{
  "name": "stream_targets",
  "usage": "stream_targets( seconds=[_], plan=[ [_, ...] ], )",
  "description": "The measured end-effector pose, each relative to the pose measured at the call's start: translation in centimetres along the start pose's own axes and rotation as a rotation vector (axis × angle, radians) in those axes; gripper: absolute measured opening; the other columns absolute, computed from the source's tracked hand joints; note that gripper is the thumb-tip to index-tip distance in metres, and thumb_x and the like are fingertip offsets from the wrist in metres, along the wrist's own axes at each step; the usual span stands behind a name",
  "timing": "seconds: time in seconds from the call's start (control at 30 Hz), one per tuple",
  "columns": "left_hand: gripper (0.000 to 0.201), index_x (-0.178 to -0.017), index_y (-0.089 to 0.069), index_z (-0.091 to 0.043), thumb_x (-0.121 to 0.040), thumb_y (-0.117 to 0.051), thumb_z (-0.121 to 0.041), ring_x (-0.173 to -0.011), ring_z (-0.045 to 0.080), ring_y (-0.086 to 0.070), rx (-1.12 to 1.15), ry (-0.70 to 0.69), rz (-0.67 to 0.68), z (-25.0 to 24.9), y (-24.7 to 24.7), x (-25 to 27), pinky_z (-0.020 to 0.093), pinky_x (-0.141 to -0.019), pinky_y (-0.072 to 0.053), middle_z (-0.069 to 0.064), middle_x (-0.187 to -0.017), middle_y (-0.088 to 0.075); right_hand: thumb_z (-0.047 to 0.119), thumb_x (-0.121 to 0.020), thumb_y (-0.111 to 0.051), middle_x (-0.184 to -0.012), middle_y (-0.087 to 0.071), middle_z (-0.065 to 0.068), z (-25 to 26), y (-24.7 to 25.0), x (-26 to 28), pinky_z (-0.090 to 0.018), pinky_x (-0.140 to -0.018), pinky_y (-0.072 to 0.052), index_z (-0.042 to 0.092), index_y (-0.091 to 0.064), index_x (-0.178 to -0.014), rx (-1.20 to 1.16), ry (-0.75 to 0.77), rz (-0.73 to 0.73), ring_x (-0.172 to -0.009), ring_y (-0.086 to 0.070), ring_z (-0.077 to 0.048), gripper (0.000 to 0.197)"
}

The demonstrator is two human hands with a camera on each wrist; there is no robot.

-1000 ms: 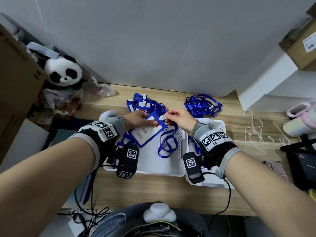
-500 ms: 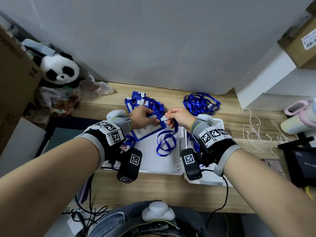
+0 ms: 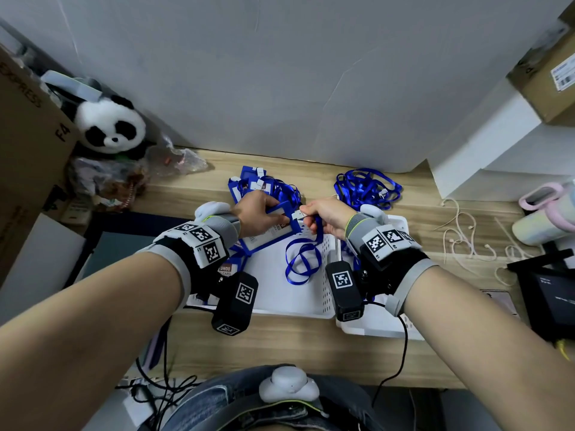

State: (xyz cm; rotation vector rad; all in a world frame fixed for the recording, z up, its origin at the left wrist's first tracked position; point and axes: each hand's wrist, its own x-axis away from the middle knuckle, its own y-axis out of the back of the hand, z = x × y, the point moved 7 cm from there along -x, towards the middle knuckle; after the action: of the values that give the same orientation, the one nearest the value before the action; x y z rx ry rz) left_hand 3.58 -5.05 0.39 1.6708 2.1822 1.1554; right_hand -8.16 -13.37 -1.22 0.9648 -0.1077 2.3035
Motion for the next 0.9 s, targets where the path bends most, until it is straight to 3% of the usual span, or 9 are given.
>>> stream_targets(
  seconds=[0.13, 0.27, 0.4, 0.5, 0.57, 0.63, 0.73, 0.8, 0.9],
  plan=[
    [0.012, -0.081, -0.069, -0.014, -0.084, -0.068, -0.026, -0.053, 0.012, -0.050, -0.007, 0.007, 0.023, -0.1, 0.0, -0.1, 0.025, -0.052, -0.044, -0.003, -0.061, -0.057, 0.013, -0.096, -0.047, -0.057, -0.044, -0.001, -0.4, -0.1, -0.4, -0.022, -0.042, -0.036, 0.012, -0.049, -0.068, -0.025, -0.017, -0.036, -0.044, -0.031, -0.011, 0.027],
    [0.020, -0.072, -0.059, -0.021, -0.082, -0.069, -0.035, -0.063, 0.016, -0.062, 0.069, 0.089, 0.094, 0.8, 0.4, -0.3, 0.029, -0.061, -0.051, 0.001, -0.072, -0.064, 0.012, -0.096, -0.048, -0.059, -0.049, -0.003, 0.6, -0.2, -0.4, -0.017, -0.041, -0.037, 0.013, -0.052, -0.068, 0.056, 0.213, -0.069, -0.045, -0.037, -0.010, 0.028],
    [0.012, -0.077, -0.065, -0.021, -0.081, -0.071, -0.030, -0.060, 0.011, -0.063, 0.254, 0.107, 0.162, 1.3, 0.3, 0.1, 0.020, -0.054, -0.051, -0.001, -0.073, -0.068, 0.011, -0.095, -0.051, -0.060, -0.054, -0.001, 1.5, -0.2, -0.3, -0.018, -0.051, -0.041, 0.014, -0.057, -0.073, 0.163, 0.353, -0.076, -0.048, -0.047, -0.008, 0.022],
    [0.008, -0.082, -0.069, -0.021, -0.079, -0.073, -0.028, -0.071, 0.017, -0.067, 0.366, 0.130, 0.207, 1.8, 0.0, 0.4, 0.028, -0.067, -0.056, 0.003, -0.085, -0.072, 0.014, -0.092, -0.055, -0.061, -0.059, 0.002, 1.8, -0.1, -0.3, -0.022, -0.060, -0.047, 0.015, -0.062, -0.083, 0.261, 0.415, -0.124, -0.053, -0.053, -0.008, 0.012],
    [0.014, -0.088, -0.072, -0.017, -0.077, -0.074, -0.025, -0.081, 0.023, -0.067, 0.427, 0.138, 0.233, 1.9, -0.3, 0.6, 0.037, -0.079, -0.055, 0.009, -0.093, -0.073, 0.016, -0.091, -0.056, -0.062, -0.061, 0.003, 1.7, 0.0, -0.3, -0.028, -0.066, -0.050, 0.020, -0.062, -0.078, 0.307, 0.425, -0.164, -0.055, -0.056, -0.009, 0.015],
    [0.015, -0.089, -0.073, -0.015, -0.077, -0.074, -0.022, -0.084, 0.025, -0.067, 0.475, 0.154, 0.272, 2.0, -0.5, 0.8, 0.040, -0.083, -0.055, 0.012, -0.095, -0.072, 0.016, -0.091, -0.055, -0.063, -0.062, 0.003, 1.5, 0.4, -0.3, -0.026, -0.062, -0.050, 0.022, -0.059, -0.073, 0.297, 0.408, -0.202, -0.054, -0.056, -0.010, 0.020],
    [0.009, -0.086, -0.072, -0.017, -0.078, -0.072, -0.019, -0.080, 0.023, -0.068, 0.472, 0.184, 0.327, 2.2, -0.8, 1.0, 0.038, -0.081, -0.056, 0.008, -0.089, -0.073, 0.011, -0.097, -0.046, -0.068, -0.061, -0.003, 1.5, 0.6, -0.1, -0.019, -0.053, -0.046, 0.008, -0.058, -0.092, 0.080, 0.361, -0.152, -0.056, -0.055, -0.014, 0.013],
    [0.010, -0.088, -0.070, -0.017, -0.079, -0.072, -0.020, -0.082, 0.025, -0.068, 0.448, 0.196, 0.339, 2.2, -1.0, 1.0, 0.040, -0.082, -0.056, 0.009, -0.091, -0.072, 0.012, -0.100, -0.039, -0.073, -0.061, -0.007, 1.8, 0.4, 0.2, -0.021, -0.058, -0.049, 0.004, -0.051, -0.102, -0.146, 0.322, -0.073, -0.060, -0.058, -0.017, 0.014],
    [0.013, -0.094, -0.068, -0.021, -0.082, -0.069, -0.016, -0.077, 0.017, -0.069, 0.519, 0.172, 0.360, 0.7, -1.6, 1.0, 0.027, -0.068, -0.058, 0.003, -0.089, -0.072, 0.018, -0.102, -0.034, -0.074, -0.062, -0.010, 2.9, 0.2, 1.1, -0.031, -0.065, -0.053, 0.007, -0.048, -0.094, -0.440, 0.278, 0.004, -0.062, -0.063, -0.021, 0.019]
  ],
)
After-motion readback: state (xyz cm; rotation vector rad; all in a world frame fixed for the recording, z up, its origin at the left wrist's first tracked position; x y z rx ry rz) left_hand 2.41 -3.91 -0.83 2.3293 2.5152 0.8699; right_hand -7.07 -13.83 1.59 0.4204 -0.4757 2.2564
